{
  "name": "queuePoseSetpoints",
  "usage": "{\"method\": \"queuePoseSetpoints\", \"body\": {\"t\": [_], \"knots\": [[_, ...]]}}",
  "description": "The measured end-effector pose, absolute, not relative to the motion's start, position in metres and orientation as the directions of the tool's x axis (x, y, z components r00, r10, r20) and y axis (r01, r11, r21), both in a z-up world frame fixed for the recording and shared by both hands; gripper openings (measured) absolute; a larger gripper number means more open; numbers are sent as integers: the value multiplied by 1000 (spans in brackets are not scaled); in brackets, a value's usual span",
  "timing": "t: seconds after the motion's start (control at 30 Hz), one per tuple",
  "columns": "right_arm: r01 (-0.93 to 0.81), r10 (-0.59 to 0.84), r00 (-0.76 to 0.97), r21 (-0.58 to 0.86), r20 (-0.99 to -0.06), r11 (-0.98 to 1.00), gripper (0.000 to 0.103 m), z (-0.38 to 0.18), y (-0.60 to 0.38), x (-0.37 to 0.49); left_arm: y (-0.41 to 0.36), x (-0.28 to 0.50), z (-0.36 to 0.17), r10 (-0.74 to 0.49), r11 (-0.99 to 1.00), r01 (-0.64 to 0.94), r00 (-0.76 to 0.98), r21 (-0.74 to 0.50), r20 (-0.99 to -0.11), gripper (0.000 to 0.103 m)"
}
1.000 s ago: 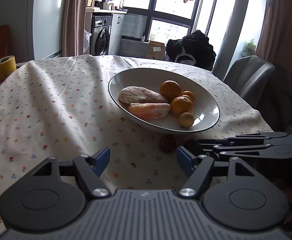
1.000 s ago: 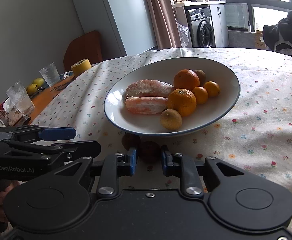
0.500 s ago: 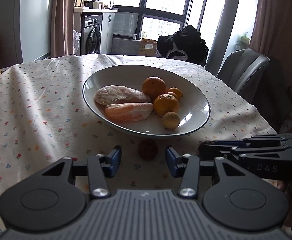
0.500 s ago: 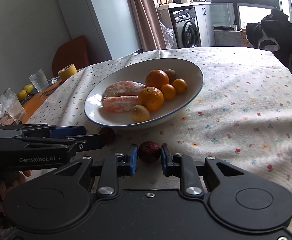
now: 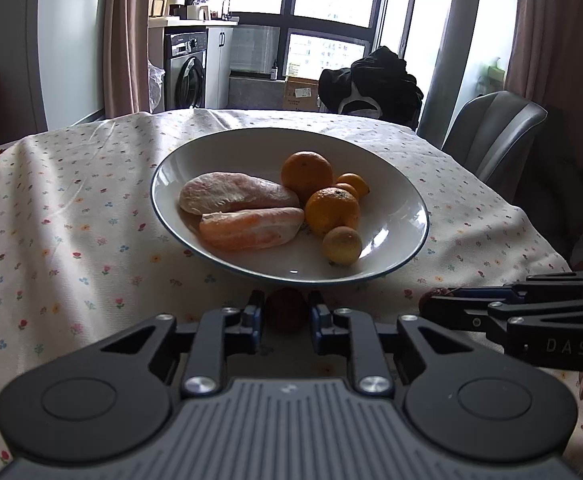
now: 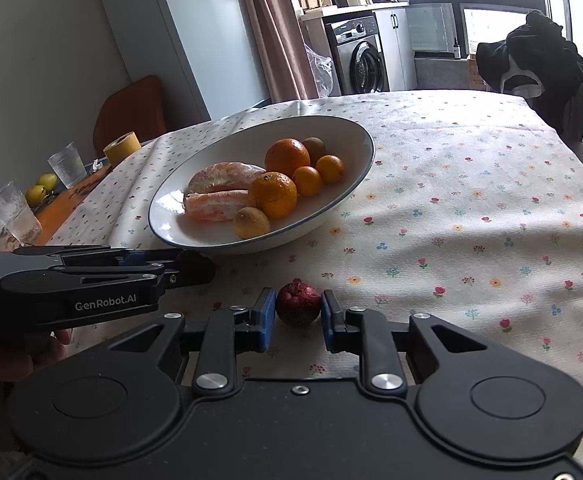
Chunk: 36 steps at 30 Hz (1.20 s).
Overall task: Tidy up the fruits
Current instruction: 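Grasp a red lychee with the right gripper while the left grasps another, then lower both lychees into the white bowl and open both grippers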
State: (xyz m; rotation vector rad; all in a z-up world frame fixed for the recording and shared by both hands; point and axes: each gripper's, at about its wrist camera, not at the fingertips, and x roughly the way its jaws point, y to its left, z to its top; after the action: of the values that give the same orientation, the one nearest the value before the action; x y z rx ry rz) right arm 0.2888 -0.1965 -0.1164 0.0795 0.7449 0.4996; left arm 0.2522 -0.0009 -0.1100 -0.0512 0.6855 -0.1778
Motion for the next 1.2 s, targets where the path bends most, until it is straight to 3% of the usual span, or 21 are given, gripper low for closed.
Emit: {"method": "queuePoseSetpoints", "body": {"t": [0.33,0.47,1.2], "knots": [[-414,463,629,234,-624,880,28,-117,-192,290,1,240,-108,-183,983,143,757,-113,-627,21],[-414,463,625,236,-629,879,23,-117,-192,289,2,231,-103,-187,982,144,762,-120,-620,21],[-438,476,683,211,-554,874,23,-71,-199,265,5,197,-48,-188,982,141,827,-128,-530,21]]}}
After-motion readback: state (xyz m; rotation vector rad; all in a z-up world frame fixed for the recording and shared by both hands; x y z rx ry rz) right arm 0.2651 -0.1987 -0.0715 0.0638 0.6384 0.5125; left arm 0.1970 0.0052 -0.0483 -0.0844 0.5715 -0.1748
